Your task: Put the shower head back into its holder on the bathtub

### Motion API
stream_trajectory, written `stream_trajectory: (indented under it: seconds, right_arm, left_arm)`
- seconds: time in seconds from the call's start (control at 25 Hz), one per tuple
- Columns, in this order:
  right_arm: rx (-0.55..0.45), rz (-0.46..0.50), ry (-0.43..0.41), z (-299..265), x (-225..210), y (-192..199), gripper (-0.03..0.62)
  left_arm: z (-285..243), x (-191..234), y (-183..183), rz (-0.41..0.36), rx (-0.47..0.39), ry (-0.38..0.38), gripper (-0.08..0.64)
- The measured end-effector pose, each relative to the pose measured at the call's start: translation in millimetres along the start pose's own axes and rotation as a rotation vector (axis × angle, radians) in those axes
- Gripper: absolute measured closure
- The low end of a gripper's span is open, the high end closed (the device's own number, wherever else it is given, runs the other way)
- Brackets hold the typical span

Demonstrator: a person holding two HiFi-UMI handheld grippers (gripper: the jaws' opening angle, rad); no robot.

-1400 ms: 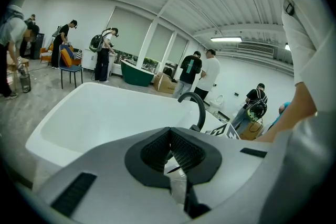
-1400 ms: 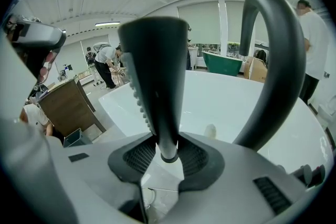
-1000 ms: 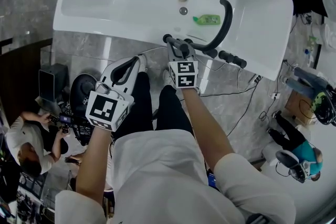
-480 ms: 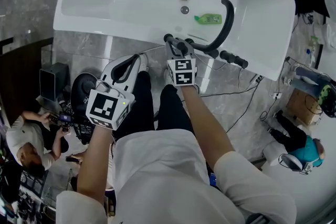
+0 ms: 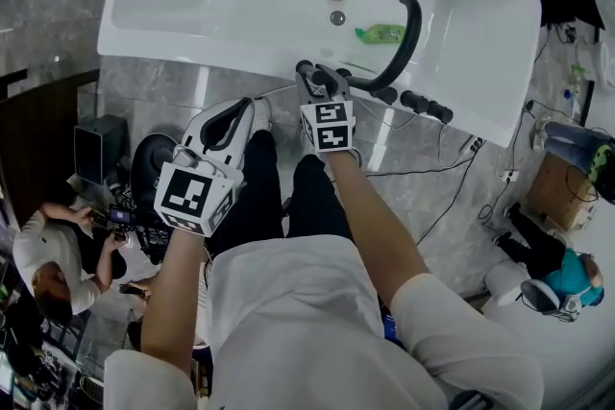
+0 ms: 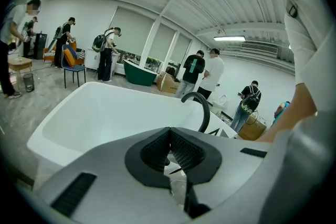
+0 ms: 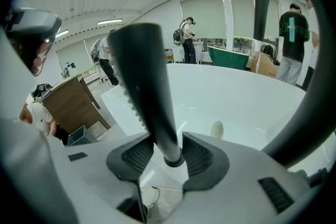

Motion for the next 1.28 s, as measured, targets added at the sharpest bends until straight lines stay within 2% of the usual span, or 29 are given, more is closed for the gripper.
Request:
stream_trajectory:
  seconds: [0.08, 0.2, 0.6, 0.84, 0.92, 1.0, 1.04, 1.12, 1.28]
  right_arm:
    - [-0.003, -0.013, -0.023, 1.1, -0.2, -1.6, 0.401]
    - [-0.004, -0.015, -0.046, 2.5, -1.3, -2.8, 0.389]
    - [0.013, -0.007, -0.107, 16.8, -1.0, 0.6, 0.387]
    - [0.029, -0.002, -0.164, 37.0, 1.4, 3.5, 0.388]
    - [0.025, 0.006, -0.184, 46.6, 1.5, 1.6, 0.417]
    - [0.003, 0.016, -0.204, 58.4, 1.1, -5.8, 0.515]
    - [-0.011, 0.016, -0.218, 65.6, 1.0, -10.9, 0.538]
    - [-0.035, 0.01, -0.254, 84.4, 1.9, -18.9, 0.564]
    - [-0.083, 0.01, -0.31, 129.8, 0.6, -29.9, 0.574]
  left_arm:
    - [-1.3, -2.1, -0.6, 0.0, 0.002, -0.002, 0.551]
    - [-3.7, -6.3, -2.5, -0.006, 0.001, -0.006, 0.551]
    - [-9.8, -26.4, 1.4, -0.037, 0.019, -0.036, 0.551]
    - [-10.4, -46.7, 1.3, -0.031, 0.013, -0.057, 0.551]
    - [-9.7, -53.8, 1.1, -0.033, 0.01, -0.069, 0.551]
    - [-8.5, -58.6, -1.0, -0.035, 0.0, -0.088, 0.551]
    - [-7.6, -60.9, -3.4, -0.036, -0.007, -0.1, 0.551]
    - [-3.7, -68.4, -9.4, -0.041, -0.022, -0.12, 0.551]
    - [8.0, -94.6, -25.4, -0.037, -0.066, -0.138, 0.551]
Point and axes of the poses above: the fingertips, and each gripper's own axes: z backward along the fingers, x to its left, y out of its underside, the point moved 4 cm from there along z, backward along the fingers, and after that the axes turned 1 degree about -z, right-handed, at the moved point
